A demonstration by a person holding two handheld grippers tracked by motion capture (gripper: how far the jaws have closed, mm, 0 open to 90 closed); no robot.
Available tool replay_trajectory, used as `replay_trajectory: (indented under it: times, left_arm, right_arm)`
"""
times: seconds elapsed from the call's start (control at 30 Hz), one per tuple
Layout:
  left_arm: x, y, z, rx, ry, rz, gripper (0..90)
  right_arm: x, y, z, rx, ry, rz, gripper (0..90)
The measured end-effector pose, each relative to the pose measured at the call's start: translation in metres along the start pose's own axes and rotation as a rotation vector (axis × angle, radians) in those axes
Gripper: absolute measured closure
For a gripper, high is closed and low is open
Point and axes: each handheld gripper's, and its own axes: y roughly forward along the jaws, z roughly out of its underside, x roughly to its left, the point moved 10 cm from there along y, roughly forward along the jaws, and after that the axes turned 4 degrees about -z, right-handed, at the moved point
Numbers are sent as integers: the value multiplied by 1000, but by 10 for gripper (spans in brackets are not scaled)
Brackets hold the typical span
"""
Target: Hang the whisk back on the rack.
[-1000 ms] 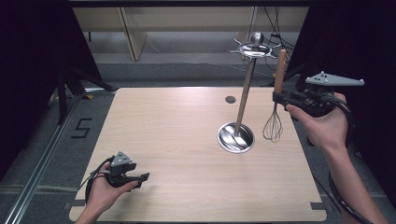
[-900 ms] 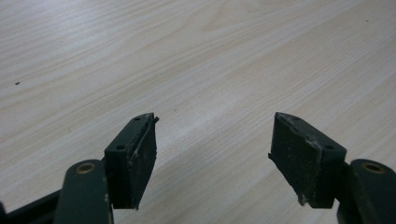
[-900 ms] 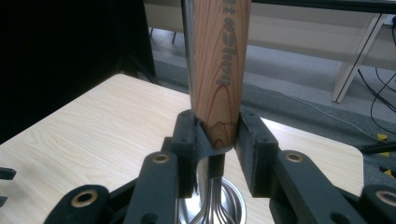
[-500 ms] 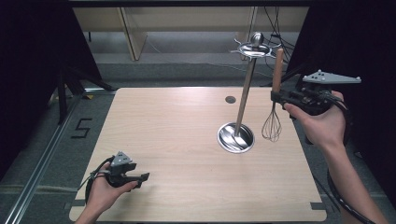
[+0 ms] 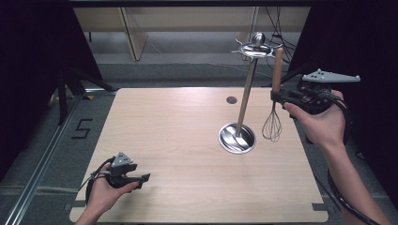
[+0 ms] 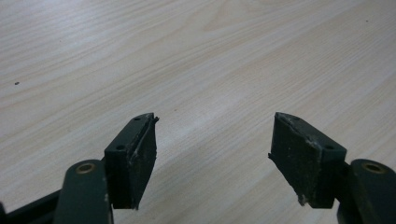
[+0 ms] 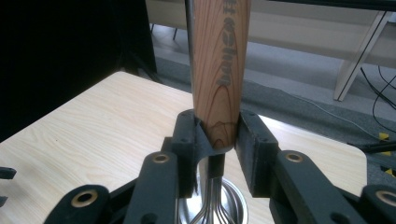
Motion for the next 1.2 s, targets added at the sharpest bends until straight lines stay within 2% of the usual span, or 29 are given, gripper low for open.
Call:
replay_trajectory:
  times: [0.03,0.07,0.1,0.13,0.2,0.27,0.43,0.47,0.5,0.6,0.67,0.7,0.8,0.83,0.87,0.97,1.17,1.2]
  left_arm:
    - [0,0,0,0,0,0,307]
    - [0,0,0,1,1,0,307]
    - [0,0,0,1,1,0,308]
    - [0,0,0,1,0,0,307]
    - [0,0,0,2,3,-2,307]
    - [0,0,0,2,1,1,308]
    - [0,0,0,1,0,2,307]
    - [0,0,0,-1,-2,3,307]
    - [0,0,0,-1,-2,2,307]
    - [0,0,0,-1,-2,3,307]
    - [0,0,0,2,4,1,307]
    - [2,-1,1,16,21,-1,307]
    - [2,-1,1,15,19,0,307]
    - [2,-1,1,15,20,0,307]
    - [2,-1,1,11,19,0,307]
    - [3,-2,1,7,32,-5,307]
    - [2,-2,1,6,32,-4,306]
    - [1,-1,0,-1,22,-3,307]
  right_arm:
    - [0,0,0,0,0,0,708]
    - [-1,1,-1,-2,-22,-5,708]
    - [-1,1,-1,-2,-22,-5,708]
    - [2,1,1,16,9,-11,708]
    - [0,2,0,3,-9,-4,708]
    - [1,3,1,12,8,-5,708]
    - [0,5,0,9,-17,-10,707]
    - [2,5,1,15,9,-7,708]
    - [3,6,0,16,11,-7,708]
    - [1,8,0,14,-16,-7,708]
    - [0,9,-1,2,-21,-1,708]
    - [1,10,-1,-4,-6,3,708]
    - [0,11,-2,-9,-13,6,707]
    - [2,11,0,19,-4,-12,708]
    - [0,11,0,15,-14,3,707]
    - [2,13,0,13,4,2,707]
    - [1,15,0,22,-10,5,707]
    - [2,16,1,21,-11,-7,707]
